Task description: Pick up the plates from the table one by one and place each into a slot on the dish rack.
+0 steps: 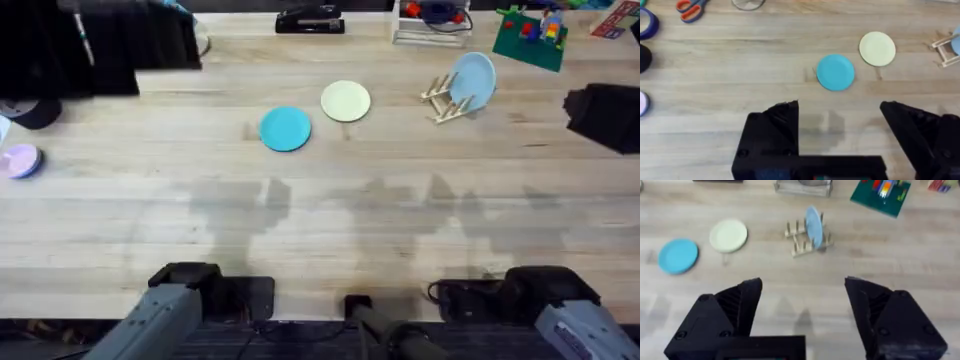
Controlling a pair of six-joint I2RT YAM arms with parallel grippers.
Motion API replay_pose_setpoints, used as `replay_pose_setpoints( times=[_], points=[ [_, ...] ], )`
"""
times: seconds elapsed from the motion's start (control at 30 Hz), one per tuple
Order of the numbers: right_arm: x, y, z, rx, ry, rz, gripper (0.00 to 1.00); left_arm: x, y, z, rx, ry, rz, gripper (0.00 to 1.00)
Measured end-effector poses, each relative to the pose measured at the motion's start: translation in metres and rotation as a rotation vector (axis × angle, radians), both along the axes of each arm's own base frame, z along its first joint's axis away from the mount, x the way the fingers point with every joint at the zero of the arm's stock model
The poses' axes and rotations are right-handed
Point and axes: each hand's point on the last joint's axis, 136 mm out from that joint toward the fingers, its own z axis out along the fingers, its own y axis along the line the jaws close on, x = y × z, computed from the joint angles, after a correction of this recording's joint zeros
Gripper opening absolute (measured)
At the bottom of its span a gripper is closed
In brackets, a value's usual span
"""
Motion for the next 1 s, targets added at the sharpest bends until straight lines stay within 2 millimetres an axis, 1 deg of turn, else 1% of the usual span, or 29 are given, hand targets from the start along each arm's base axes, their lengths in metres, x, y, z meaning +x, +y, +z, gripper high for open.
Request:
replay_pose_setpoints(
  times=[0.13, 0.17, 0.23, 0.3, 0.5, 0.67, 0.7, 0.73, 0.87, 0.9, 0.93, 1.0],
  points=[
    [0.0, 0.0, 0.003, 0.0, 0.113, 0.0, 0.994, 0.008, -0.002, 0.003, -0.009, 0.096, -0.009, 0.993],
    [0.0, 0.0, 0.003, -0.001, 0.199, 0.0, 0.995, 0.014, -0.004, 0.005, -0.014, 0.138, -0.014, 0.993],
    [0.0, 0.0, 0.0, -0.001, 0.259, 0.0, 0.995, 0.018, -0.004, 0.008, -0.017, 0.139, -0.017, 0.992],
    [0.005, 0.0, -0.003, -0.001, 0.302, 0.0, 0.995, 0.021, -0.004, 0.009, -0.018, 0.138, -0.017, 0.993],
    [0.019, 0.0, -0.014, -0.001, 0.372, 0.0, 0.995, 0.021, -0.005, 0.009, -0.018, 0.14, -0.018, 0.993],
    [0.02, 0.0, -0.014, -0.001, 0.376, 0.0, 0.995, 0.018, -0.005, 0.006, -0.018, 0.158, -0.018, 0.997],
    [0.02, 0.0, -0.014, -0.001, 0.377, 0.0, 0.995, 0.017, -0.005, 0.006, -0.02, 0.163, -0.017, 0.956],
    [0.02, 0.0, -0.014, -0.001, 0.376, 0.0, 0.994, 0.017, -0.005, 0.006, -0.019, 0.164, -0.02, 0.864],
    [0.02, 0.0, -0.014, -0.001, 0.376, 0.0, 0.995, 0.016, -0.005, 0.005, -0.02, 0.165, -0.019, 0.231],
    [0.02, 0.0, -0.014, -0.001, 0.376, 0.0, 0.994, 0.016, -0.005, 0.005, -0.019, 0.165, -0.02, 0.099],
    [0.02, 0.0, -0.014, -0.001, 0.376, 0.0, 0.995, 0.016, -0.005, 0.005, -0.018, 0.164, -0.022, 0.057],
    [0.02, 0.0, -0.014, -0.001, 0.376, 0.0, 0.995, 0.016, -0.005, 0.005, -0.018, 0.164, -0.022, 0.044]
  ],
)
